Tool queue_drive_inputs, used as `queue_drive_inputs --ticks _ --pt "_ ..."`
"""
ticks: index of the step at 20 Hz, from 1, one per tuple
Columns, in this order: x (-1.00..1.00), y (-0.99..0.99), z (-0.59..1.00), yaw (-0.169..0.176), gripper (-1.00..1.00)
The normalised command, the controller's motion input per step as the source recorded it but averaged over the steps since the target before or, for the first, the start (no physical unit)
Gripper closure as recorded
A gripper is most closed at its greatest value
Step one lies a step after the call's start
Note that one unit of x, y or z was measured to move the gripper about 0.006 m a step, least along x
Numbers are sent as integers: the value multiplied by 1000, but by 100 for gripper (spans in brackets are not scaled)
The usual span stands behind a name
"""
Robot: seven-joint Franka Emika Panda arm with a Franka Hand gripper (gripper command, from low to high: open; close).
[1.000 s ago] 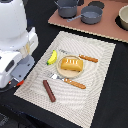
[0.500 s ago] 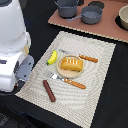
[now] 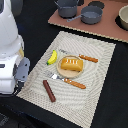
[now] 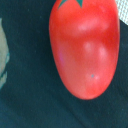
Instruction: Interact with the objects in diverse but meaningful ways.
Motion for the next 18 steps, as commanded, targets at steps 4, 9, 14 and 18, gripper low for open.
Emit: queue_drive_inputs --ticks 4,9,14,18 --pt "-193 -29 -284 17 -100" --pt "-207 -25 -277 21 -100" --pt "-499 -116 -279 33 -100" --pt "-724 -185 -216 50 -100"
